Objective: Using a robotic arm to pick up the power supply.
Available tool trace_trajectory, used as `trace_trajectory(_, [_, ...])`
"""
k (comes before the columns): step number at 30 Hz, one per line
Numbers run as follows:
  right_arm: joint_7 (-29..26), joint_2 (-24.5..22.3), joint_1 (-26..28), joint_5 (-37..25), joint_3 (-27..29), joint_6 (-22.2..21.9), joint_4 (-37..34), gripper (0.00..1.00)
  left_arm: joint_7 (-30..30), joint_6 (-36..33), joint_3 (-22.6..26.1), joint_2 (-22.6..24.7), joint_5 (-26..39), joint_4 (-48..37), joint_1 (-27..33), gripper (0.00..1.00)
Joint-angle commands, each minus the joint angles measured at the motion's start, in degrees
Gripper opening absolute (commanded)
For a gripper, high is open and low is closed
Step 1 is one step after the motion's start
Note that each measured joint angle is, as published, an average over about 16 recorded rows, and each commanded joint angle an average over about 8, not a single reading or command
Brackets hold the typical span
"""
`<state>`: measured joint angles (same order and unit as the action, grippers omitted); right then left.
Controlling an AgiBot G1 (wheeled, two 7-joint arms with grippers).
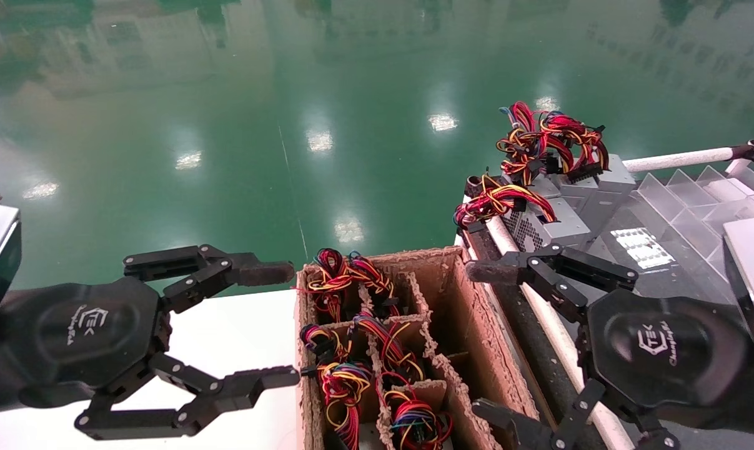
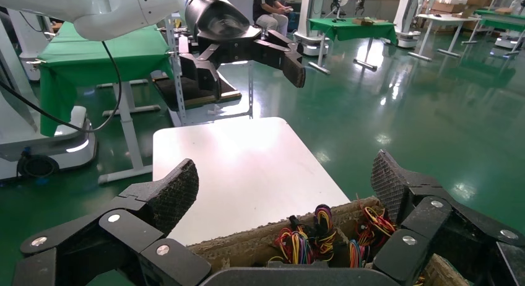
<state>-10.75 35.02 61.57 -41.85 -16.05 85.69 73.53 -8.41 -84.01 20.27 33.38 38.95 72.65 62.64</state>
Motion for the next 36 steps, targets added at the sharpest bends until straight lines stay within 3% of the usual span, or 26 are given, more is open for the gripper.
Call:
trace_trajectory(1, [0.0,0.0,0.0,0.0,0.0,0.0,0.0,1.00,0.0,0.0,0.0,0.0,0.0,0.0,0.0,0.00])
trace_trajectory(29, [0.0,0.0,0.0,0.0,0.0,0.0,0.0,1.00,0.0,0.0,0.0,0.0,0.0,0.0,0.0,0.00])
trace_trajectory(30, [0.0,0.0,0.0,0.0,0.0,0.0,0.0,1.00,0.0,0.0,0.0,0.0,0.0,0.0,0.0,0.06])
trace_trajectory(36, [0.0,0.0,0.0,0.0,0.0,0.0,0.0,1.00,0.0,0.0,0.0,0.0,0.0,0.0,0.0,0.81])
